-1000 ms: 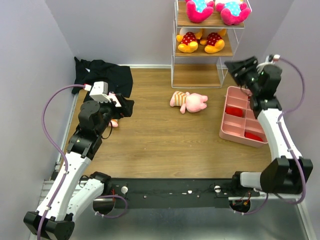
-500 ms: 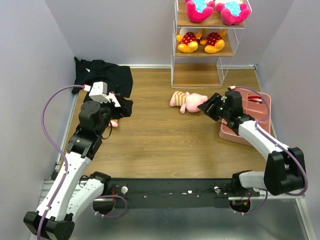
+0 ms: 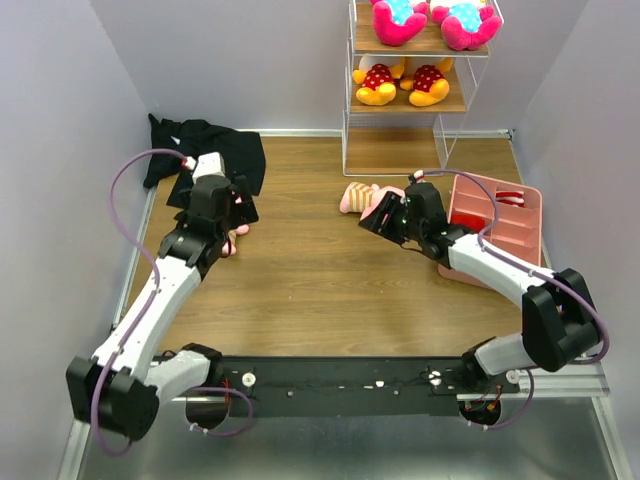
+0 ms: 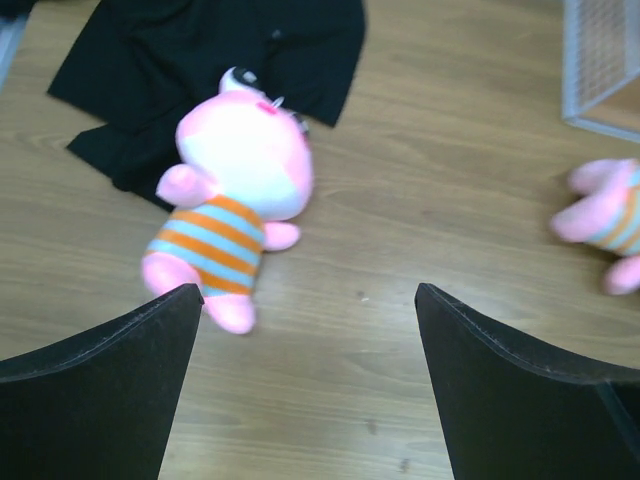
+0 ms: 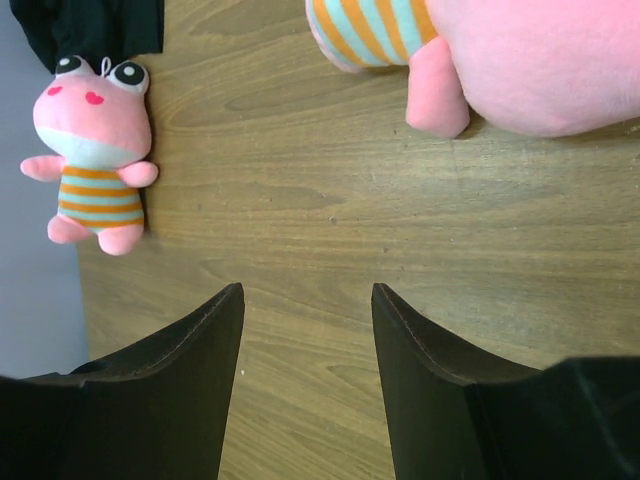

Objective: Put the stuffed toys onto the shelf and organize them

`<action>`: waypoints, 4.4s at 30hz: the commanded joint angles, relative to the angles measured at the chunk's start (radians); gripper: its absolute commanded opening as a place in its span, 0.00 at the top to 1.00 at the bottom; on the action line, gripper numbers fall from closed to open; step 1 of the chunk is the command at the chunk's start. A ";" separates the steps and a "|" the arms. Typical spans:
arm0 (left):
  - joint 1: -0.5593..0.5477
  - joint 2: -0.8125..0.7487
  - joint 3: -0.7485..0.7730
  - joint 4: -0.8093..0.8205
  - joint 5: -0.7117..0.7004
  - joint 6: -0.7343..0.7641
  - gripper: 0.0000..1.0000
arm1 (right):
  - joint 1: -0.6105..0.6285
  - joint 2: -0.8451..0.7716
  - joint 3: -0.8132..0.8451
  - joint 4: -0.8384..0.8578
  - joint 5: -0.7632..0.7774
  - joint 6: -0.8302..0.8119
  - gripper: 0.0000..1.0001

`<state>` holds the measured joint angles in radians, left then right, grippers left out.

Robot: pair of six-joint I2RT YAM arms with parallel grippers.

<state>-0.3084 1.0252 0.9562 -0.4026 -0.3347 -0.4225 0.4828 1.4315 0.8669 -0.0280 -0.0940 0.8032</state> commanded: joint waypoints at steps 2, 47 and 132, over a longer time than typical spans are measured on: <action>0.074 0.140 0.087 -0.123 -0.058 0.099 0.07 | -0.001 -0.031 -0.008 0.092 -0.012 -0.027 0.38; 0.052 0.107 0.076 0.110 0.604 -0.015 0.15 | -0.036 0.037 -0.009 0.373 -0.036 -0.311 0.99; -0.440 0.619 0.642 -0.068 0.209 -0.234 0.48 | 0.125 -0.080 -0.094 0.391 0.088 -0.342 0.89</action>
<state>-0.7689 1.6997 1.5429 -0.4679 -0.1547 -0.6441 0.6029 1.3373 0.8013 0.1993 -0.0830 0.3439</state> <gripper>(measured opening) 0.328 0.140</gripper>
